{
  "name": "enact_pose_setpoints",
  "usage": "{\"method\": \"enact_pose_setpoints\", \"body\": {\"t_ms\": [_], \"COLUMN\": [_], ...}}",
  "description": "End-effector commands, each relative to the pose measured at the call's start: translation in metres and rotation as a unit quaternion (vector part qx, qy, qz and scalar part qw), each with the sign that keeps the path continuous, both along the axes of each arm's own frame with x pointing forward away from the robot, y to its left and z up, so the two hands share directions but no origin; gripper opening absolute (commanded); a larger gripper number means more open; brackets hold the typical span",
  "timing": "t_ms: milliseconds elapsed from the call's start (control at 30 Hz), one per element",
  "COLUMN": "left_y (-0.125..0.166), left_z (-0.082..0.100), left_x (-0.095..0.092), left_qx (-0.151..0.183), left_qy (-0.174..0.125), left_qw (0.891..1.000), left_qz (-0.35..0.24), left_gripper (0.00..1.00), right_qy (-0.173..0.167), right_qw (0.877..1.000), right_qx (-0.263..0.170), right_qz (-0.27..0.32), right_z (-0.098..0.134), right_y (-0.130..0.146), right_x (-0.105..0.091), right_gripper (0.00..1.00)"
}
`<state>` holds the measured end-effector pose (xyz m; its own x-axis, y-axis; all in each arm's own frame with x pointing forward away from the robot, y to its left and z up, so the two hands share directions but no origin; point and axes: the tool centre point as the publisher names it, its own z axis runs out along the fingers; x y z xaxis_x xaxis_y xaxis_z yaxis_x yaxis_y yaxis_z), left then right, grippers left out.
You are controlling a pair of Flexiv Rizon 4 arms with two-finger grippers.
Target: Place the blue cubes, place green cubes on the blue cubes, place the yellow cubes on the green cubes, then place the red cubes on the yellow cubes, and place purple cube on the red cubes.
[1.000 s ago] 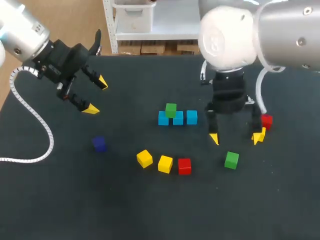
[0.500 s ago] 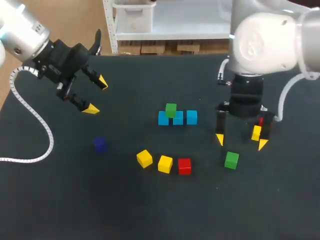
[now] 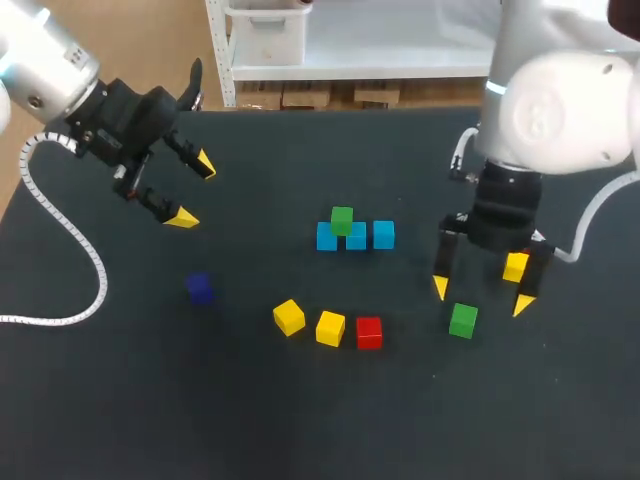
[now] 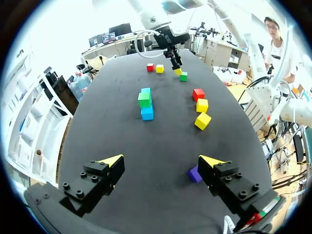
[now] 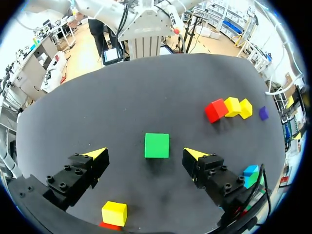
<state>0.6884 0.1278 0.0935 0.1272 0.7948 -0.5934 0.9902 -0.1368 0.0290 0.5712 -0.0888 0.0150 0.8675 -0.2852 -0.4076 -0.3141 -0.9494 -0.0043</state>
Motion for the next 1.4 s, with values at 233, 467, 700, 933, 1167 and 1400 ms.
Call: {"method": "enact_pose_setpoints", "body": {"t_ms": [233,467,700,933,1167,1400], "left_y": [0.001,0.001,0.001,0.001,0.001,0.001], "left_z": [-0.001,-0.001,-0.001,-0.001,-0.001,-0.001], "left_x": [0.001,0.001,0.001,0.001,0.001,0.001], "left_qx": [-0.001,-0.001,-0.001,-0.001,-0.001,-0.001], "left_qy": [0.000,0.000,0.000,0.000,0.000,0.000], "left_qw": [1.000,1.000,1.000,1.000,1.000,1.000], "left_qz": [-0.002,-0.002,-0.002,-0.002,-0.002,-0.002], "left_gripper": [1.00,1.00,1.00,1.00,1.00,1.00], "right_qy": [0.013,0.024,0.026,0.029,0.036,0.043], "right_qw": [1.000,0.999,0.999,0.998,0.997,0.996], "right_qx": [-0.005,-0.027,-0.032,-0.032,-0.035,-0.035], "right_qz": [0.000,-0.013,-0.023,-0.042,-0.053,-0.065], "right_z": [-0.011,-0.015,-0.018,-0.018,-0.019,-0.022], "right_y": [0.014,0.020,0.020,0.018,0.016,0.011], "right_x": [-0.001,0.000,-0.001,-0.005,-0.013,-0.015], "right_gripper": [1.00,1.00,1.00,0.53,0.48,0.29]}}
